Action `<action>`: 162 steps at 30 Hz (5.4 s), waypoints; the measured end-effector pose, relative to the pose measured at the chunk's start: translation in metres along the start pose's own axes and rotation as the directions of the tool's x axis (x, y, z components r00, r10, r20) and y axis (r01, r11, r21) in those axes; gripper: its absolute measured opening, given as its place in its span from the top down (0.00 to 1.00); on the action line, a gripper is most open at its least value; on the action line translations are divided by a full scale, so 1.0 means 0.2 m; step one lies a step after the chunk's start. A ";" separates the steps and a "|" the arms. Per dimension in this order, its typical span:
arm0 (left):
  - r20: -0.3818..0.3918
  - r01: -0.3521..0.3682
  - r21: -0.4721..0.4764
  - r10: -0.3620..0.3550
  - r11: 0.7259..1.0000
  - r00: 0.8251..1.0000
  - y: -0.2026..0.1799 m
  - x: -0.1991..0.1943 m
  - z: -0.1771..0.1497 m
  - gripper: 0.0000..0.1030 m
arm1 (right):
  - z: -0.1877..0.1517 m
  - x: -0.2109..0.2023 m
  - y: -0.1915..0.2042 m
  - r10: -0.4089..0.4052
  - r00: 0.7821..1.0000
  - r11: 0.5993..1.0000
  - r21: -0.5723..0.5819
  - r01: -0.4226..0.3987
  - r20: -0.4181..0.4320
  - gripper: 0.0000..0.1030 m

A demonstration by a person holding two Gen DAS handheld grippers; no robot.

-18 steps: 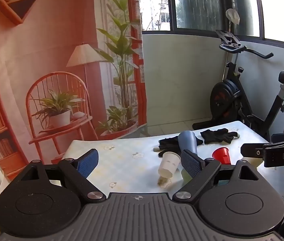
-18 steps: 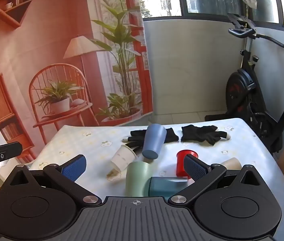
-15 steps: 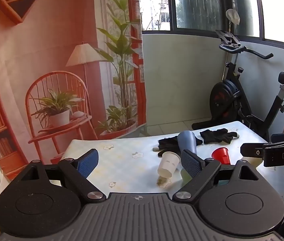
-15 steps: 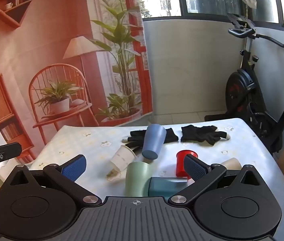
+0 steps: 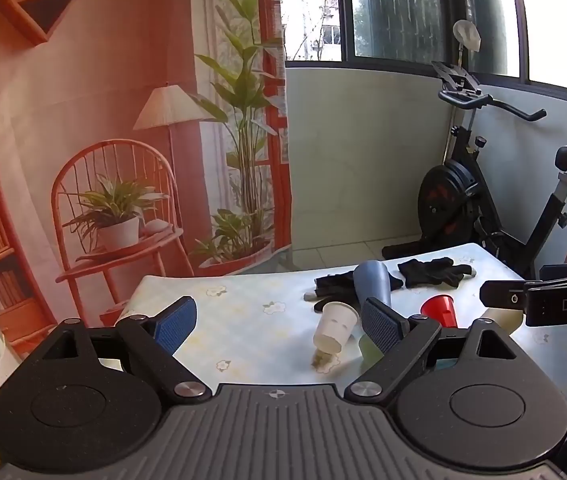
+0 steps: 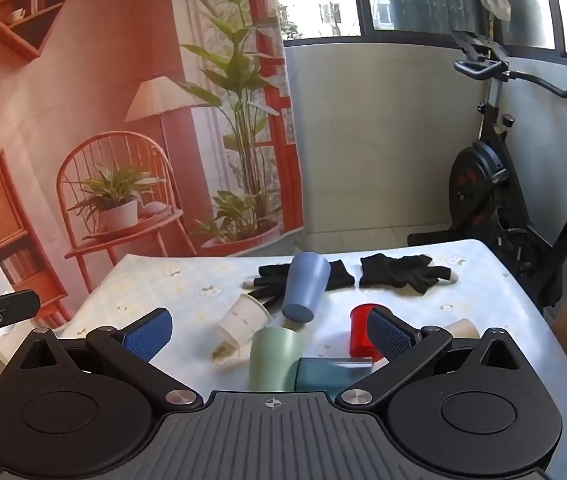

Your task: Flip cup upright

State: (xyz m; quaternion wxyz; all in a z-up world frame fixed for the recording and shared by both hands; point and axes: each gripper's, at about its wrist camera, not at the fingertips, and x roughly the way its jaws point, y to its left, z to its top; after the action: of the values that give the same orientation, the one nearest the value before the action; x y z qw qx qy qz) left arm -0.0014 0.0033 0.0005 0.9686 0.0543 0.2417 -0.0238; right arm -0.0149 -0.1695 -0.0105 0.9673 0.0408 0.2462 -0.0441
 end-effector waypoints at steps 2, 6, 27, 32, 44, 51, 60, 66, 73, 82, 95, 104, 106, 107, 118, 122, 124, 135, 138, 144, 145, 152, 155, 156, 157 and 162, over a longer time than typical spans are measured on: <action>0.001 0.000 0.001 0.000 1.000 1.000 0.00 0.00 0.00 0.11 | 0.00 0.00 0.00 0.000 1.000 1.000 0.000 0.000 0.001 0.00; 0.004 -0.003 0.001 0.003 1.000 1.000 0.00 -0.01 0.00 0.11 | 0.00 0.00 0.00 -0.001 1.000 1.000 -0.001 0.001 0.000 0.00; 0.012 0.003 -0.005 -0.003 1.000 1.000 0.01 -0.03 0.00 0.11 | 0.01 -0.01 0.00 -0.001 1.000 1.000 -0.005 0.001 0.005 0.00; 0.011 0.004 -0.008 -0.004 1.000 1.000 0.01 -0.03 -0.01 0.11 | 0.01 -0.01 0.00 -0.002 1.000 1.000 -0.006 0.002 0.005 0.00; 0.010 0.004 -0.009 -0.004 1.000 1.000 0.01 -0.03 -0.01 0.11 | 0.03 -0.03 0.00 -0.001 1.000 1.000 -0.005 0.001 0.003 0.00; 0.010 0.005 -0.009 -0.005 1.000 1.000 0.02 -0.03 -0.01 0.11 | 0.03 -0.03 0.00 -0.001 1.000 1.000 -0.006 0.001 0.003 0.00; 0.010 0.005 -0.008 -0.005 1.000 1.000 0.02 -0.03 0.00 0.11 | 0.03 -0.03 0.01 0.000 1.000 1.000 -0.006 0.000 0.004 0.00; 0.010 0.032 -0.028 -0.031 0.999 0.999 0.02 -0.03 -0.01 0.11 | 0.02 -0.03 0.01 0.000 1.000 1.000 -0.007 0.000 0.003 0.00; -0.012 0.027 -0.041 -0.027 0.999 1.000 0.01 -0.02 -0.02 0.11 | 0.01 -0.02 0.01 0.000 1.000 1.000 -0.002 0.000 -0.003 0.00; -0.036 0.022 -0.112 -0.026 0.993 0.999 0.06 0.11 -0.08 0.12 | -0.10 0.10 -0.20 -0.001 0.997 0.997 0.080 0.007 -0.077 0.00; -0.049 0.066 -0.193 -0.077 0.979 0.996 -0.03 0.42 -0.15 0.13 | -0.36 0.33 -0.75 -0.145 0.972 0.940 0.280 0.194 -0.187 0.07; -0.105 0.008 -0.206 -0.030 0.978 0.994 -0.07 0.60 -0.18 0.13 | -0.40 0.64 -0.98 -0.166 0.957 0.858 0.443 0.260 -0.239 0.10; -0.115 -0.016 -0.207 -0.008 0.978 0.993 -0.06 0.62 -0.18 0.13 | -0.40 0.72 -1.04 -0.193 0.950 0.830 0.475 0.291 -0.243 0.10; -0.120 -0.029 -0.209 0.004 0.977 0.993 -0.05 0.64 -0.18 0.13 | -0.40 0.77 -1.07 -0.211 0.946 0.815 0.490 0.309 -0.245 0.09; -0.168 -0.077 -0.215 0.041 0.974 0.985 -0.02 0.73 -0.19 0.13 | -0.40 1.09 -1.15 -0.205 0.933 0.702 0.620 0.350 -0.295 0.06; -0.174 -0.086 -0.212 0.049 0.973 0.983 -0.02 0.74 -0.20 0.13 | -0.40 1.15 -1.12 -0.215 0.924 0.697 0.613 0.372 -0.316 0.04; -0.177 -0.088 -0.212 0.050 0.973 0.983 -0.01 0.74 -0.20 0.13 | -0.40 1.17 -1.11 -0.231 0.918 0.700 0.600 0.387 -0.322 0.06; -0.188 -0.086 -0.224 0.044 0.971 0.981 0.01 0.72 -0.20 0.13 | -0.41 1.06 -1.09 -0.219 0.926 0.765 0.534 0.359 -0.308 0.40; -0.184 -0.086 -0.225 0.045 0.971 0.982 0.03 0.70 -0.21 0.13 | -0.40 0.96 -1.08 -0.212 0.936 0.785 0.522 0.334 -0.280 0.40; -0.187 -0.077 -0.243 0.031 0.967 0.982 0.09 0.66 -0.22 0.13 | -0.30 0.73 -0.97 -0.160 0.965 0.843 0.480 0.244 -0.210 0.40; -0.186 -0.076 -0.246 0.030 0.966 0.982 0.11 0.65 -0.22 0.13 | -0.27 0.70 -0.92 -0.138 0.970 0.859 0.465 0.217 -0.198 0.40; -0.171 -0.132 -0.264 0.088 0.955 0.981 0.33 0.53 -0.23 0.13 | -0.13 0.64 -0.46 0.065 0.982 0.939 0.344 0.000 -0.177 0.40; -0.175 -0.173 -0.274 0.128 0.946 0.976 0.47 0.47 -0.24 0.13 | -0.11 0.70 -0.20 0.155 0.966 0.955 0.282 -0.092 -0.209 0.40; -0.180 -0.189 -0.277 0.142 0.942 0.973 0.51 0.46 -0.25 0.13 | -0.12 0.73 -0.09 0.180 0.957 0.960 0.254 -0.120 -0.226 0.40; -0.186 -0.204 -0.279 0.155 0.938 0.970 0.56 0.45 -0.26 0.13 | -0.12 0.75 0.00 0.201 0.948 0.963 0.225 -0.146 -0.245 0.40; -0.224 -0.275 -0.298 0.213 0.914 0.951 0.76 0.38 -0.30 0.13 | -0.23 0.95 0.45 0.273 0.888 0.961 0.141 -0.237 -0.370 0.40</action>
State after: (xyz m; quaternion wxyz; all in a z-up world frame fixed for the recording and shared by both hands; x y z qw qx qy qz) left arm 0.0489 0.1601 -0.0731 0.9324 -0.0744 0.3234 0.1433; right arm 0.1396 -0.0881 -0.1366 0.8942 0.1252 0.4220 0.0810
